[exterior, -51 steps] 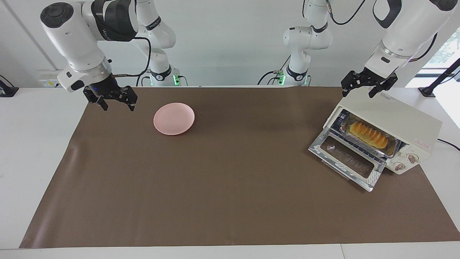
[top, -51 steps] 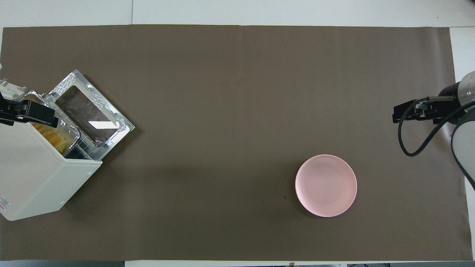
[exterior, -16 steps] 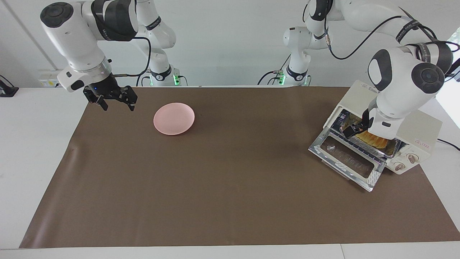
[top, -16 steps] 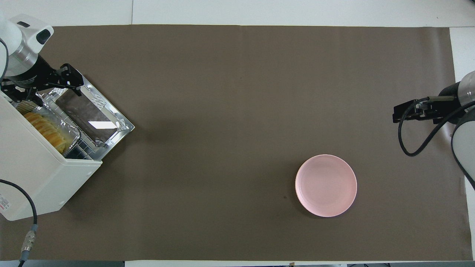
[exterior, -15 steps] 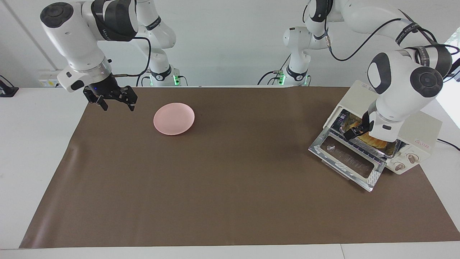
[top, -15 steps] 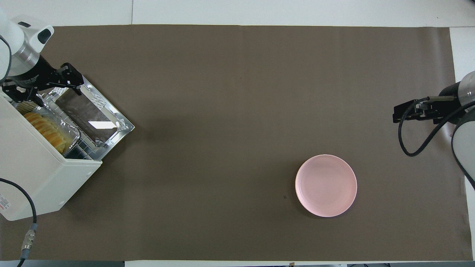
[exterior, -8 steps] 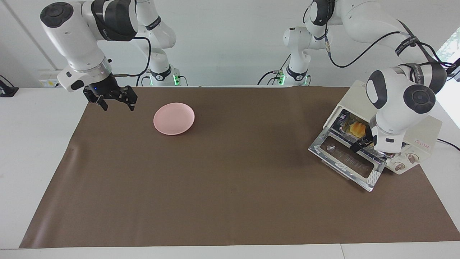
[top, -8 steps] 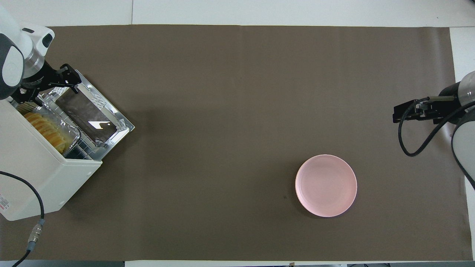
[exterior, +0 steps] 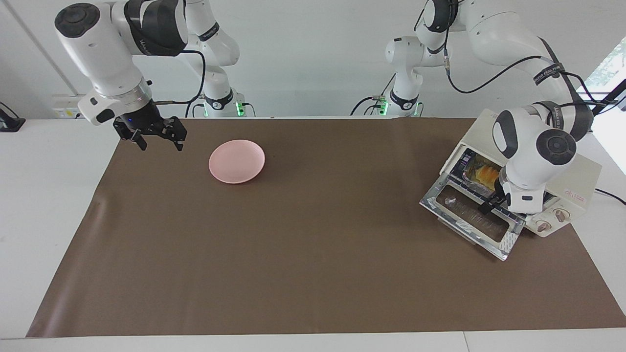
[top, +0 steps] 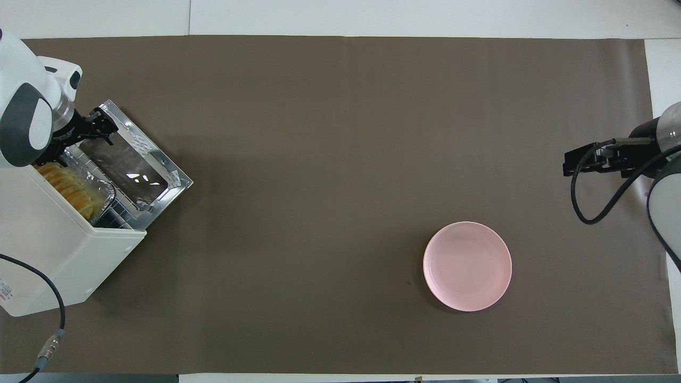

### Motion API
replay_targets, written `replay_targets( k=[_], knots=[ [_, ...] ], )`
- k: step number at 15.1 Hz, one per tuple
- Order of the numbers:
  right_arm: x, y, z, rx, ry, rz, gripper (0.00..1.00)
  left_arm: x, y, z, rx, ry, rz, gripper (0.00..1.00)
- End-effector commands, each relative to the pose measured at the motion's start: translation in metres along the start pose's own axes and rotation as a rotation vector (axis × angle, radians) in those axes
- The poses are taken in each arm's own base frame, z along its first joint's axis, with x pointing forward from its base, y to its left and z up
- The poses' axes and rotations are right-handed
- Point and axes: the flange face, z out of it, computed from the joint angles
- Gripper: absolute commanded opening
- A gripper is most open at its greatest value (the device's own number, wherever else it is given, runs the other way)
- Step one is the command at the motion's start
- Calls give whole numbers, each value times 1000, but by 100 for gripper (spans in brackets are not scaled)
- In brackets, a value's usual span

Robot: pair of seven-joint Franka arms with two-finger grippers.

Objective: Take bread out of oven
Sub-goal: 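Reach the left gripper into the oven toward the foil tray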

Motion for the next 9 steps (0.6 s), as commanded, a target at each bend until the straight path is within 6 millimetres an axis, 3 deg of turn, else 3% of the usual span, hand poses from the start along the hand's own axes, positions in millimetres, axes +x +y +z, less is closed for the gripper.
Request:
replay_targets(
  k=[1, 3, 4, 6, 7, 9],
  knots=[
    [-2, 3, -4, -16, 4, -5, 100, -14, -3, 6, 8, 26, -49, 100],
    [-2, 3, -4, -16, 4, -5, 100, -14, 1, 11, 11, 26, -66, 100],
    [-2, 3, -4, -16, 4, -5, 100, -14, 0, 10, 10, 28, -67, 93],
    [-2, 3, -4, -16, 4, -5, 100, -12, -2, 11, 12, 28, -64, 44],
    [-2, 3, -4, -16, 4, -5, 100, -10, -6, 11, 22, 36, -58, 30],
    [-2, 3, -4, -16, 4, -5, 100, -11, -8, 14, 36, 25, -47, 25]
  ],
)
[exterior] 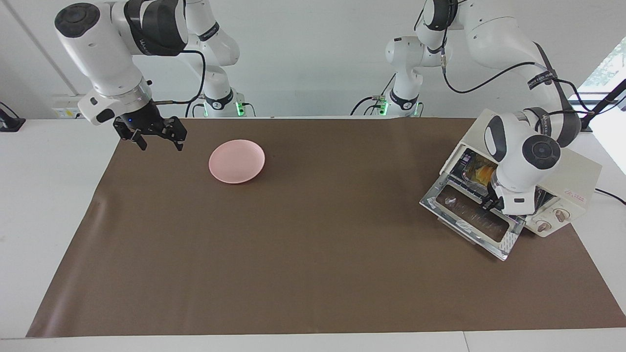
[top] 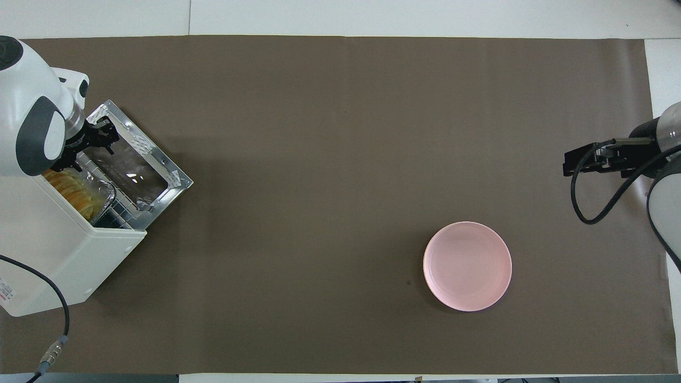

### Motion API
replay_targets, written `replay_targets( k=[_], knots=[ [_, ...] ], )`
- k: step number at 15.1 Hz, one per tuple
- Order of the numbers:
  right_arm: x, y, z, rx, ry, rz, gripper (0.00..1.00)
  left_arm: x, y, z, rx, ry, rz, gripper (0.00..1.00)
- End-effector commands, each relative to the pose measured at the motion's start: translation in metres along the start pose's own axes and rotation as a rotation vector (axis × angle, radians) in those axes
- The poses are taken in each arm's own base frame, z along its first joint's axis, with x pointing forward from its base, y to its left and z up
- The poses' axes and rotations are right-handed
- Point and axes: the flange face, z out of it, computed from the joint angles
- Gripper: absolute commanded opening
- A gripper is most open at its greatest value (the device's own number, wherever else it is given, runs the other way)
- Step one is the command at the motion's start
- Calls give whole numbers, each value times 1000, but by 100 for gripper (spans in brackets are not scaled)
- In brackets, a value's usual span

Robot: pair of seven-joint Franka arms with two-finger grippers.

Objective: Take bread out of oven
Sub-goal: 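Reach the left gripper into the oven toward the foil tray, then grasp the foil tray edge with the left gripper and pull out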

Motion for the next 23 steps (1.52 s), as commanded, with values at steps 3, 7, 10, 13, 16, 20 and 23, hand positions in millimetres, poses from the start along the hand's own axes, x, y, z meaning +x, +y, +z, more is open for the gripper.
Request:
replay_targets(
  k=[3, 7, 10, 13, 16, 20, 23],
  knots=[
    [-2, 3, -4, -16, 4, -5, 100, -11, -12, 10, 25, -1, 8, 25],
    [-2, 3, -4, -16, 4, -5, 100, -10, -12, 6, 26, 2, 20, 0],
    [-2, 3, -4, -16, 4, -5, 100, -16, 26, -33, -12, 67, 74, 0],
    [-2, 3, -4, -16, 4, -5, 100, -42, 77, -71, -114, 80, 132, 0],
    [-2, 3, -4, -16, 4, -5, 100, -106, 143, -95, -199, 44, 209, 0],
    [-2, 3, -4, -16, 4, -5, 100, -145, 179, -113, -309, -37, 153, 0],
    [-2, 3, -4, -16, 4, -5, 100, -181, 215, -136, -377, -71, 129, 0]
  ],
)
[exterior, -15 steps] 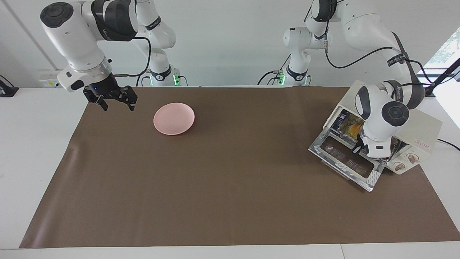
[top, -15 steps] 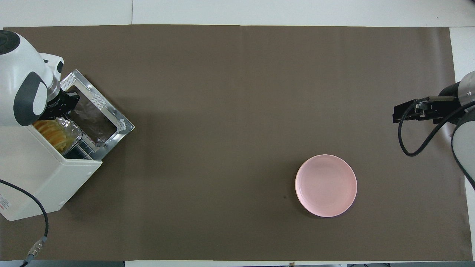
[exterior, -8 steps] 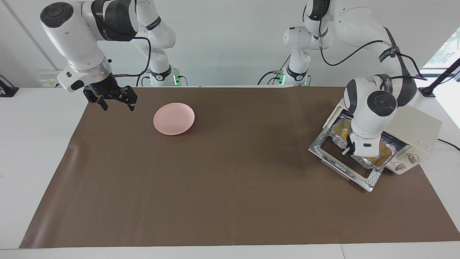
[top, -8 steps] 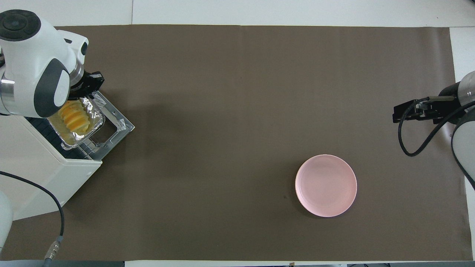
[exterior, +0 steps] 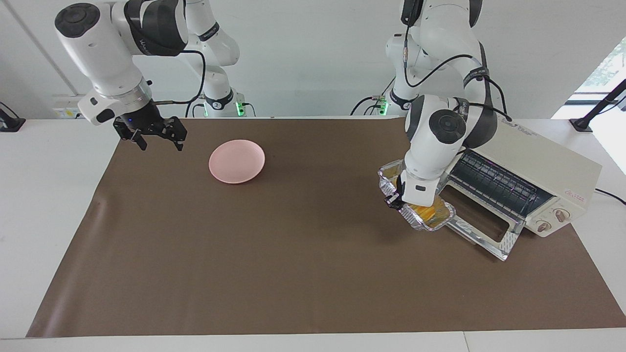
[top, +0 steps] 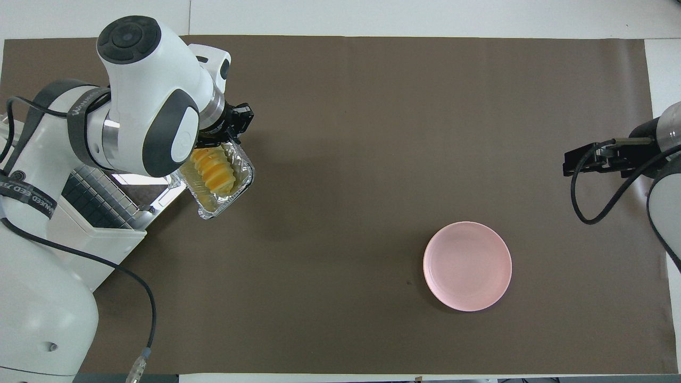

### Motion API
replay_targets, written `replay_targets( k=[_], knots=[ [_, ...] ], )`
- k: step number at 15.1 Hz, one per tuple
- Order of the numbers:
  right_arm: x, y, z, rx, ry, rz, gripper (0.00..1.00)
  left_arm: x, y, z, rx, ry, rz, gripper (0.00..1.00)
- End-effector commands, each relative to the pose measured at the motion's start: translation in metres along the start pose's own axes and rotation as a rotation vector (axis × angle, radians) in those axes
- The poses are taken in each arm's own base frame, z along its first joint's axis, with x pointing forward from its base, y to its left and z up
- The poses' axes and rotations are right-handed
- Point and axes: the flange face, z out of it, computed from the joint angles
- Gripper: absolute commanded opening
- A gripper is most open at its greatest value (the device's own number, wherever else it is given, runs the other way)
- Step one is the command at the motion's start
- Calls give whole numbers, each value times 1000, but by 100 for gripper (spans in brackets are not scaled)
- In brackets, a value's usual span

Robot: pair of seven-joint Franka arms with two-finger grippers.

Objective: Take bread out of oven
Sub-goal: 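Carry the foil tray with the left gripper toward the pink plate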

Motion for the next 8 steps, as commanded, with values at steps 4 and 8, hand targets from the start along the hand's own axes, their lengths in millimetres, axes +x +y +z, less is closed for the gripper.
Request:
replay_targets(
  k=[4, 8],
  knots=[
    [-2, 3, -4, -16, 4, -5, 100, -74, 87, -5, -48, 25, -54, 0],
    [-2, 3, -4, -16, 4, -5, 100, -147, 136, 17, 16, 73, 23, 0]
  ],
)
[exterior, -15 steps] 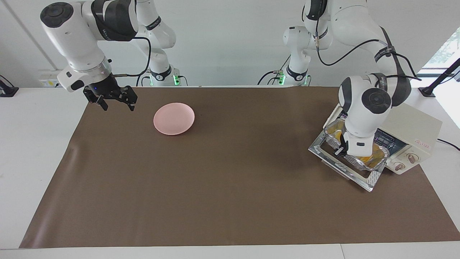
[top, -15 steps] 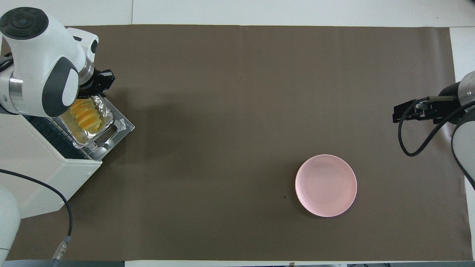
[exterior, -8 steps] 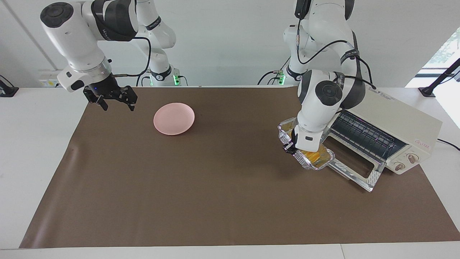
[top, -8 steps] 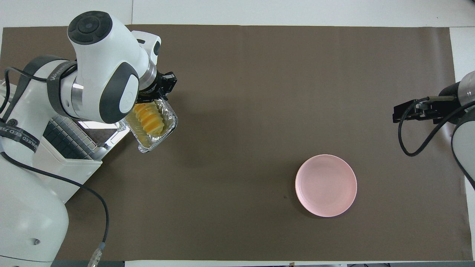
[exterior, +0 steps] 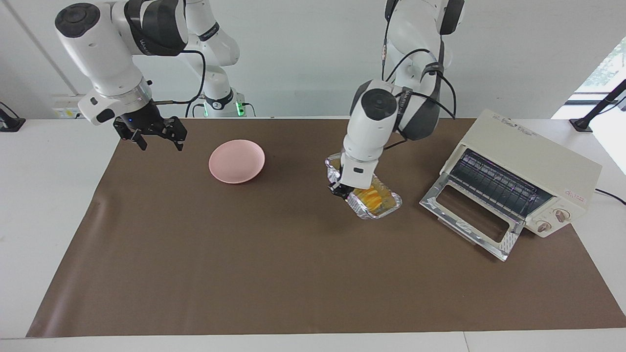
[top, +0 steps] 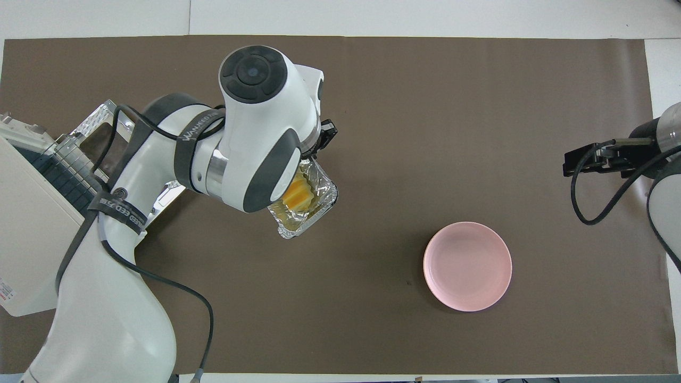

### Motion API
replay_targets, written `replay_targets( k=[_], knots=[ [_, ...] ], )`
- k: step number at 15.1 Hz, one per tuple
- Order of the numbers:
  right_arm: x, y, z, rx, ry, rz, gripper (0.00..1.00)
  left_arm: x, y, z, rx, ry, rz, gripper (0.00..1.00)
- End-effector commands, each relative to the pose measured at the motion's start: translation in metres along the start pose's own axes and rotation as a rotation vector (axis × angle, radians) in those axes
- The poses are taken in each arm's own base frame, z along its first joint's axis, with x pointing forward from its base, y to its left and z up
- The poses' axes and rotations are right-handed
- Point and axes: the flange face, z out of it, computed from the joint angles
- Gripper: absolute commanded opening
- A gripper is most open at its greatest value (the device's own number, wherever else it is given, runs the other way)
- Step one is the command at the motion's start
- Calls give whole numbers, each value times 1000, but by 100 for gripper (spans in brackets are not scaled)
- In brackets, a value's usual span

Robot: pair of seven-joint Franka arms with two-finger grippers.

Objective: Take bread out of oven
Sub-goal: 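Carry the foil tray with the left gripper toward the pink plate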

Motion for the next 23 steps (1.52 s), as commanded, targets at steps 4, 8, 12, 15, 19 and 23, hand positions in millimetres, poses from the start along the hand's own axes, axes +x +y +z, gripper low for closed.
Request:
replay_targets(
  k=[4, 8, 12, 15, 19, 23],
  knots=[
    [-2, 3, -4, -16, 4, -5, 100, -50, 73, 40, 117, 79, 116, 0],
    [-3, 3, -4, -16, 2, -5, 100, -68, 82, 48, 129, 91, 155, 0],
    [-3, 3, -4, -16, 2, -5, 100, -67, 85, 48, 113, 93, 333, 0],
    [-2, 3, -4, -16, 4, -5, 100, -88, 94, 54, 109, 124, 492, 0],
    [-3, 3, -4, -16, 2, -5, 100, -99, 92, 69, 161, 115, 519, 0],
    [-3, 6, -2, -16, -1, -10, 100, -129, 103, 108, 227, 80, 558, 0]
  ],
)
